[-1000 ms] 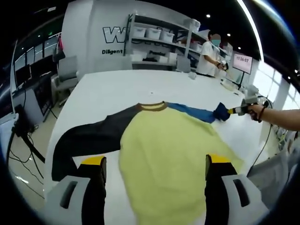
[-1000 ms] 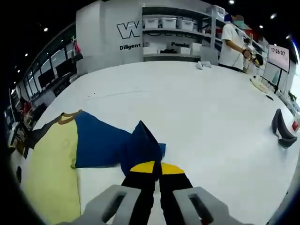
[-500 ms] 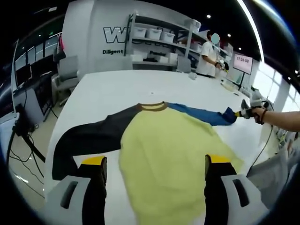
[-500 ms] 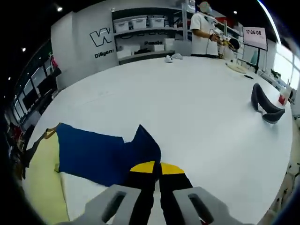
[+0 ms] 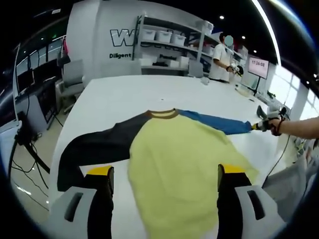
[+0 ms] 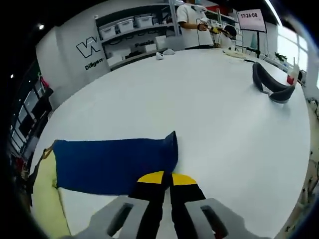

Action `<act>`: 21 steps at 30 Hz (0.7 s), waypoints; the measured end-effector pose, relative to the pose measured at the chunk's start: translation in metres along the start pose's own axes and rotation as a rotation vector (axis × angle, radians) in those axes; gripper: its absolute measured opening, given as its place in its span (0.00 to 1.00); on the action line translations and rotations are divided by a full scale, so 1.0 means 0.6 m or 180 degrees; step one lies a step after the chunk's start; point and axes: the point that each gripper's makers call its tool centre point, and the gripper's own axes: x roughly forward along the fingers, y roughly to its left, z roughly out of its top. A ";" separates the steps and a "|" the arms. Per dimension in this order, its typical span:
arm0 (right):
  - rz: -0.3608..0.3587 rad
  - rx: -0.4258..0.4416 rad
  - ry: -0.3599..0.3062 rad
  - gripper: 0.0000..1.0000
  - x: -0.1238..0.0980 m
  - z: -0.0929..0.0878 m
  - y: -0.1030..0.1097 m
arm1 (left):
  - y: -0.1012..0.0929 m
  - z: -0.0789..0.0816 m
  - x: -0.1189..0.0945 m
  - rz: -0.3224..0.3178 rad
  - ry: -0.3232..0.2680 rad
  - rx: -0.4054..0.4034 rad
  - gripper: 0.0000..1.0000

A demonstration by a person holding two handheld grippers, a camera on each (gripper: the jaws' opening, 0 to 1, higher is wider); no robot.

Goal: Fold the garment on the visible template until the final outline fits inside the template.

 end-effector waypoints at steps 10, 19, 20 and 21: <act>-0.0010 -0.0214 -0.0115 0.25 0.009 0.035 -0.003 | 0.005 -0.001 -0.004 0.0021 -0.0011 -0.0050 0.85; 0.0043 -0.0428 -0.0190 0.19 0.054 0.064 -0.005 | 0.008 -0.004 -0.007 0.0027 0.0014 -0.0043 0.84; 0.0019 -0.0519 -0.0141 0.15 0.057 0.061 -0.008 | 0.008 -0.004 -0.007 0.0032 0.0010 -0.0045 0.84; 0.0005 -0.0557 -0.0098 0.11 0.058 0.058 -0.010 | 0.009 -0.004 -0.007 0.0031 0.0007 -0.0043 0.83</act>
